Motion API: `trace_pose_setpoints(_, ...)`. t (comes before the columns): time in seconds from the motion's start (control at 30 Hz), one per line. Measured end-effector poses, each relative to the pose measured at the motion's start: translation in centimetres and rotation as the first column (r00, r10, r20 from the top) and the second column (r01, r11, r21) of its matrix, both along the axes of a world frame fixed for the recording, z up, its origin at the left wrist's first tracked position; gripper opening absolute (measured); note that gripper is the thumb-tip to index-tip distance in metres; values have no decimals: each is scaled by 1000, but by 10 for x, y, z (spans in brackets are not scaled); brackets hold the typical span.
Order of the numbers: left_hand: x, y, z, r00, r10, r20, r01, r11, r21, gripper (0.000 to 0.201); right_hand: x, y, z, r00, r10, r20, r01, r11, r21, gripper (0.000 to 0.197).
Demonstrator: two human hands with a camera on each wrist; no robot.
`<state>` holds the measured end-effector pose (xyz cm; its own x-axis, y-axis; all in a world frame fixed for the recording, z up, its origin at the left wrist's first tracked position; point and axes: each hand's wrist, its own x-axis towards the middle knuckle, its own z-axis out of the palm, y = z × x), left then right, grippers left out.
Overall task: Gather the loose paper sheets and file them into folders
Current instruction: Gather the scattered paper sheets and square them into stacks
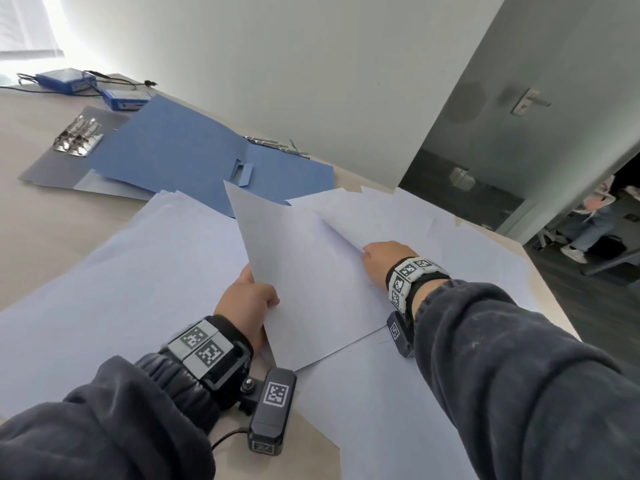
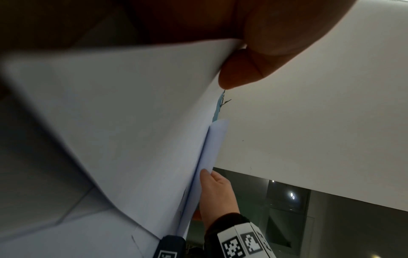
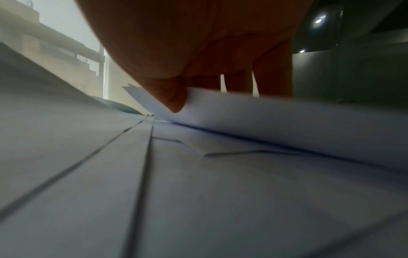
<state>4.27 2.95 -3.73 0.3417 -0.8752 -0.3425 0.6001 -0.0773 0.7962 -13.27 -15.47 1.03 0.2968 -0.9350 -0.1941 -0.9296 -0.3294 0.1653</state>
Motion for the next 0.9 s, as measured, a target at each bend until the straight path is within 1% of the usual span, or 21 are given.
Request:
trace_pose_setpoints(0.07,0,-2,-3,1000,-6,7,6,1000,2,56,1,-4,-2,999,10,-30,-8,998,60,40)
trace_pose_setpoints(0.1,1,-2,-4,1000,-13,15,13,1000,4,54,0,-6,-3,998,18,-60,-13,996,85,49)
trace_pose_setpoints(0.17,0,-2,-4,999,-27,36,27,1000,4,57,-2,-7,-2,994,44,-100,-32,993,118,65)
trace_pose_setpoints(0.33,2,-2,-5,994,-58,88,56,998,19,55,-17,-11,7,991,106,-85,-87,976,198,83)
trace_pose_setpoints(0.37,3,-2,-6,994,-64,92,61,998,26,54,-22,-13,8,990,113,-88,-92,973,211,84)
trace_pose_setpoints(0.43,4,-3,-9,993,-63,101,60,998,37,59,-31,-15,9,989,126,-78,-107,970,219,82)
trace_pose_setpoints(0.53,4,-4,-11,992,-64,105,60,997,39,64,-39,-15,8,992,124,-35,-116,978,175,75)
trace_pose_setpoints(0.63,4,-4,-11,992,-68,105,65,997,32,65,-39,-11,8,992,119,-48,-112,984,140,70)
trace_pose_setpoints(0.8,3,-4,-10,993,-69,98,67,998,20,66,-34,-5,7,985,150,-80,-136,977,162,77)
trace_pose_setpoints(0.9,2,-4,-9,993,-67,97,66,998,14,66,-32,-4,9,988,129,-86,-114,979,166,82)
